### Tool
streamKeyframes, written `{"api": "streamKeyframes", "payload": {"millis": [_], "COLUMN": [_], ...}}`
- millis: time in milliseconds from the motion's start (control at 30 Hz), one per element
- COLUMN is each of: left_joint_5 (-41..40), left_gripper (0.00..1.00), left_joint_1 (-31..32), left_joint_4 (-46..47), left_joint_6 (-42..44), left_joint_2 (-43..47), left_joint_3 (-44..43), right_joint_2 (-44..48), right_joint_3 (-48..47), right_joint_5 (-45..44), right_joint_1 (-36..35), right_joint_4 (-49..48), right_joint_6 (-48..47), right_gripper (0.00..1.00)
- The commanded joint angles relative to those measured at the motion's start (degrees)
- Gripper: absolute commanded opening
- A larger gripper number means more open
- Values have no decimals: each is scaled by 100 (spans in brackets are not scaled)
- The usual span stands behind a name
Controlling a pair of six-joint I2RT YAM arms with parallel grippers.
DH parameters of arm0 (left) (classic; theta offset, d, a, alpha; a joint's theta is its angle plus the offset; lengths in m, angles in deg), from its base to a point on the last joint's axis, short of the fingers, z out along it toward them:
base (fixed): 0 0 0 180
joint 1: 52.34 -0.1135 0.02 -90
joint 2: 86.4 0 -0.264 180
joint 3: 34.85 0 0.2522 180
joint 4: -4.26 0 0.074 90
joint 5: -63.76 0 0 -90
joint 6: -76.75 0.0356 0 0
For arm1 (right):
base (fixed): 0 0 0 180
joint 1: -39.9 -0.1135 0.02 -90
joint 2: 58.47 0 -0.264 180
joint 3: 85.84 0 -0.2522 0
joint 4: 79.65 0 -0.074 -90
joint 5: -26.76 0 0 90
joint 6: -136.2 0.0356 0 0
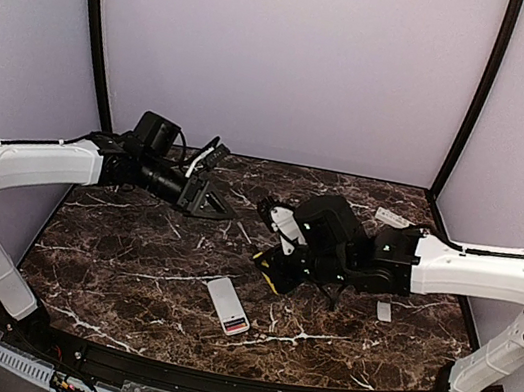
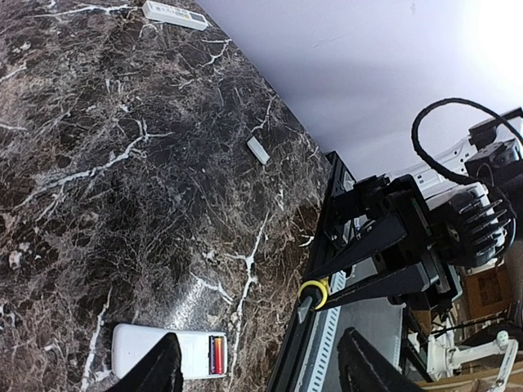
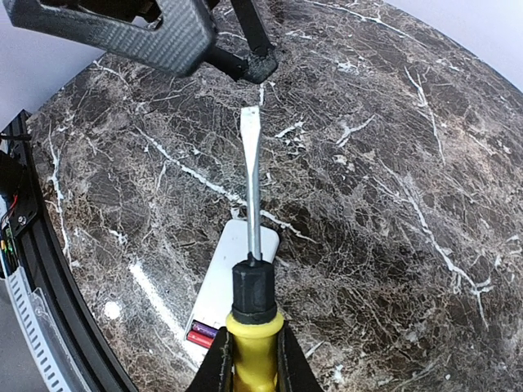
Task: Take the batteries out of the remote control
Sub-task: Pass from the right arm to the left
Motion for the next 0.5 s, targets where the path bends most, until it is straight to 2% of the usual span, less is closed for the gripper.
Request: {"api": "streamKeyframes", "payload": {"millis": [0, 133, 467], "left_joint_5": [308, 352, 426], "left_gripper": [56, 44, 32], "left_joint_1": [47, 93, 201], "left_joint_4": [131, 152, 107], "left_joint_6": [-86, -101, -96], "left_joint_2": [-106, -159, -296], "left_joint_3": [22, 13, -36], "right_joint_2": [-122, -175, -261], "right_joint_3": [-187, -203, -267], "right_joint_5": [-26, -26, 14], "right_joint_1": [-56, -64, -79], "right_joint_4": [-191, -201, -261], "right_joint_6": [-115, -141, -207], "right_gripper": [2, 2, 2]}}
